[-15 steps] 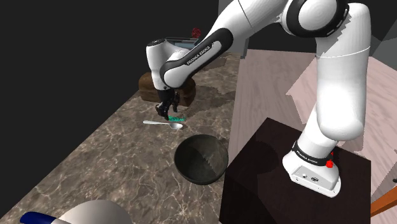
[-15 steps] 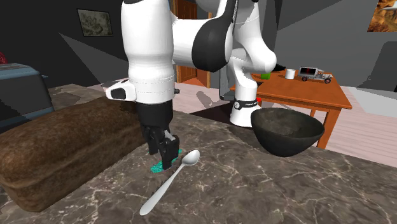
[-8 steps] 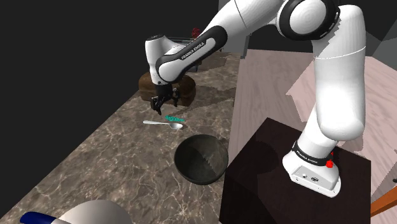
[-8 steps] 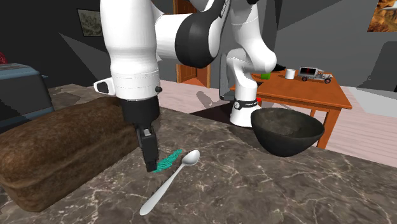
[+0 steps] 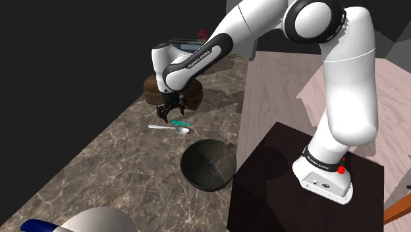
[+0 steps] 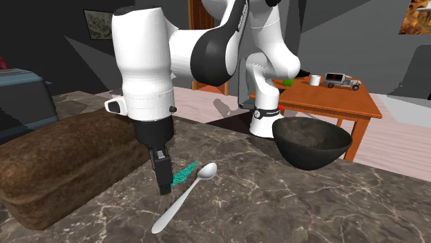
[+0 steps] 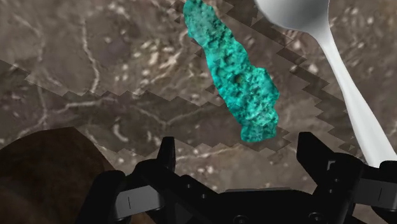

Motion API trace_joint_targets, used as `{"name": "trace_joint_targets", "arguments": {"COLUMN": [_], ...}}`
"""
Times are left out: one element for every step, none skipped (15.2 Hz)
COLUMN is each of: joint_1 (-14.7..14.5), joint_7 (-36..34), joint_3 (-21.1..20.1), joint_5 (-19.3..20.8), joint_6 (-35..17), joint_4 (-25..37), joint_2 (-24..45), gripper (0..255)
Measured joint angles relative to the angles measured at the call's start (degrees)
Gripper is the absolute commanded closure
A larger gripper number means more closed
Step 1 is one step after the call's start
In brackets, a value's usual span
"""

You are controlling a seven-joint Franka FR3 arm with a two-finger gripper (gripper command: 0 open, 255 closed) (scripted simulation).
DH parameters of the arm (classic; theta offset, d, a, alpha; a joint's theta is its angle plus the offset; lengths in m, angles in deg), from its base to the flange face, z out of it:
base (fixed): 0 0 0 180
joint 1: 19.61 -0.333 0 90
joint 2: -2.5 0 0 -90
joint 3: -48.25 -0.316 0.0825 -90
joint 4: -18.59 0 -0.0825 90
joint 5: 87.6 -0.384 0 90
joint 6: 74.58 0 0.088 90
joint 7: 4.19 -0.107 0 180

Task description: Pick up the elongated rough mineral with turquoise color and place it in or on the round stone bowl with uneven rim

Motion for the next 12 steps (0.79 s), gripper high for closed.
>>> {"name": "trace_joint_targets", "arguments": {"joint_1": [0.00,0.00,0.00,-0.06,-0.18,-0.15,-0.14,-0.15,-0.17,-0.17,-0.15,-0.17], "joint_7": [0.00,0.00,0.00,0.00,0.03,0.00,-0.02,-0.07,-0.06,-0.06,-0.06,-0.09], "joint_3": [0.00,0.00,0.00,-0.11,-0.31,-0.26,-0.22,-0.21,-0.23,-0.23,-0.22,-0.22], "joint_5": [0.00,0.00,0.00,-0.12,-0.17,-0.13,-0.10,-0.09,-0.11,-0.10,-0.10,-0.08], "joint_6": [-0.02,-0.03,-0.03,-0.11,-0.30,-0.16,-0.01,0.03,0.06,0.10,0.01,-0.03], "joint_4": [-0.02,-0.02,-0.02,0.10,0.22,0.24,0.36,0.37,0.43,0.46,0.35,0.33], "joint_2": [0.00,0.00,0.00,-0.12,-0.37,-0.48,-0.44,-0.44,-0.39,-0.36,-0.42,-0.42], "gripper": [0,0,255,255,255,255,255,255,255,255,255,255]}}
